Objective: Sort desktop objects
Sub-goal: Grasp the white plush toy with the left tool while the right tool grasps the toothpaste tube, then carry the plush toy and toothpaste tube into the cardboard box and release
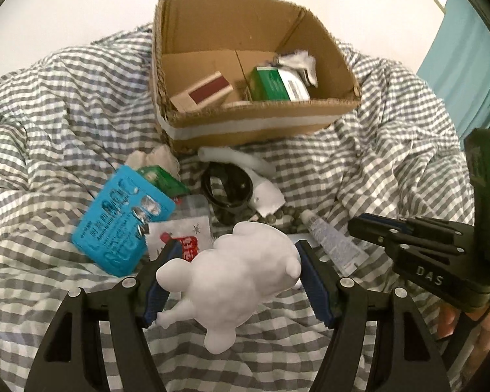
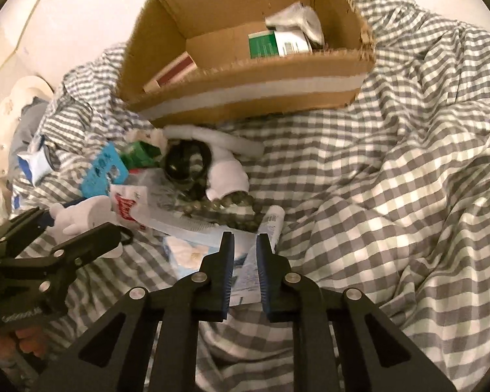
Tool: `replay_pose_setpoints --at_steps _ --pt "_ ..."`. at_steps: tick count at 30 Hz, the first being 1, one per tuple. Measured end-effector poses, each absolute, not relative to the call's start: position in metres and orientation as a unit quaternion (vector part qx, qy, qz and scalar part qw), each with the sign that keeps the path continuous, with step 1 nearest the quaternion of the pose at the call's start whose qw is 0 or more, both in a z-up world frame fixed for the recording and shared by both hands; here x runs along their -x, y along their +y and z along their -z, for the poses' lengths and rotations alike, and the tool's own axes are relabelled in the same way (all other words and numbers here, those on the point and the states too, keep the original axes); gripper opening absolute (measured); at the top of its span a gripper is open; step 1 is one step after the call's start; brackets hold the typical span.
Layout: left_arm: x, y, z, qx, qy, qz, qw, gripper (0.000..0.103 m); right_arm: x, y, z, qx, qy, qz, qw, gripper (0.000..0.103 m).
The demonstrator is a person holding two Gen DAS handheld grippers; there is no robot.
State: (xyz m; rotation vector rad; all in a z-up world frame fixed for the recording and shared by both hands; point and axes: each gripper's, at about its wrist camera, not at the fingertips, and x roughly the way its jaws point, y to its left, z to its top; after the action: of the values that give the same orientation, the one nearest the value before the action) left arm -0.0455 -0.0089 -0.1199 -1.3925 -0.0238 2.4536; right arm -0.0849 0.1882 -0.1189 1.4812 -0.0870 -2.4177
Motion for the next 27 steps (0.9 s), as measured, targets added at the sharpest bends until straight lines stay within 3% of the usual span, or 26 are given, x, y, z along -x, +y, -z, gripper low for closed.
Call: replay_pose_setpoints --at_steps 7,11,14,21,27 --pt "0.054 -0.016 0.101 0.463 -0.009 -0.872 0.158 0.072 0.083 0.19 0.094 -0.491 -0.034 0.855 0.164 0.013" --pt "0.058 -0.019 0.102 0.463 -0.01 -0.873 0.153 0.072 0.091 0.191 0.109 -0.513 -0.03 0.844 0.154 0.015" --pt "0.06 -0.019 0.11 0.472 -0.011 -0.869 0.15 0.072 0.102 0.19 0.138 -0.544 -0.024 0.827 0.142 0.033" --pt "0.068 -0.019 0.13 0.495 -0.015 -0.857 0.144 0.072 0.114 0.182 0.185 -0.594 -0.005 0.792 0.14 0.032" --pt "0.073 -0.021 0.127 0.492 -0.015 -0.859 0.144 0.072 0.108 0.187 0.171 -0.573 -0.007 0.809 0.135 0.018"
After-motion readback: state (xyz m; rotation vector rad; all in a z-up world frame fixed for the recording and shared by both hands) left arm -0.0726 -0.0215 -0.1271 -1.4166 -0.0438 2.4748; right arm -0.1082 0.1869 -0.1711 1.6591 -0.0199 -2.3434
